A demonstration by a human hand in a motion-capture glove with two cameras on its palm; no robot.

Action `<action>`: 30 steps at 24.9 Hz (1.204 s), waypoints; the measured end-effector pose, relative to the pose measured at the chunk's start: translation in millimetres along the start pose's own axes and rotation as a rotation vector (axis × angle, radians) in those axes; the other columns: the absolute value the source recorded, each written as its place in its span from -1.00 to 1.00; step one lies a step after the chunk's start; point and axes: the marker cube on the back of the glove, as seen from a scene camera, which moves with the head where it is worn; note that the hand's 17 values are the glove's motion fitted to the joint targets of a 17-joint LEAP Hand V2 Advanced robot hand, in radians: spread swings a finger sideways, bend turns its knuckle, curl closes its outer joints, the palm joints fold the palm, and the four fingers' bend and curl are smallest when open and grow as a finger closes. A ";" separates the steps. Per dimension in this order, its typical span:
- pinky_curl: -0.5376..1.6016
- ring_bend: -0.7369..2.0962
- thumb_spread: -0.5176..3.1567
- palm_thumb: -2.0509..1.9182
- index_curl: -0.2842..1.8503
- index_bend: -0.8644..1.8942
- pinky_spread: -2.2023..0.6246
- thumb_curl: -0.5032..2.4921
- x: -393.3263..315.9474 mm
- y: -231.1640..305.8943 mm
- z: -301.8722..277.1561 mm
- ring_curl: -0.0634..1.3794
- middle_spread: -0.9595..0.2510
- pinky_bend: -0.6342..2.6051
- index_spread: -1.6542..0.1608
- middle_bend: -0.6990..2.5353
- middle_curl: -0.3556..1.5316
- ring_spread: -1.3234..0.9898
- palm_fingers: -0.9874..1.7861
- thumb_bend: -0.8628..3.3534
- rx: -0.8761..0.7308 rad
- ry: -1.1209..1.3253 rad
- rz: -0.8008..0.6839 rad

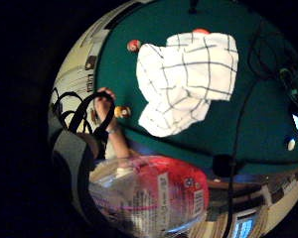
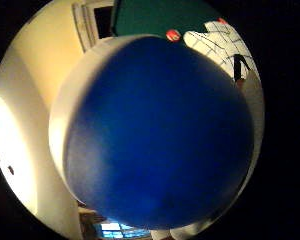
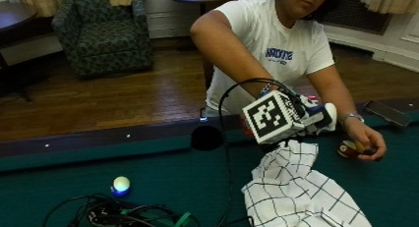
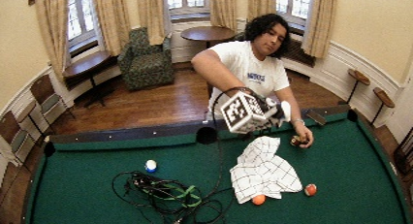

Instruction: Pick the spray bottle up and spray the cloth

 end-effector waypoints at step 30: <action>-0.12 0.02 -0.48 0.50 -0.21 -0.24 0.36 -0.16 148.6 -24.1 102.5 -0.28 0.22 -0.31 0.52 -0.18 -0.07 -0.03 0.70 -0.61 -0.395 0.433 0.553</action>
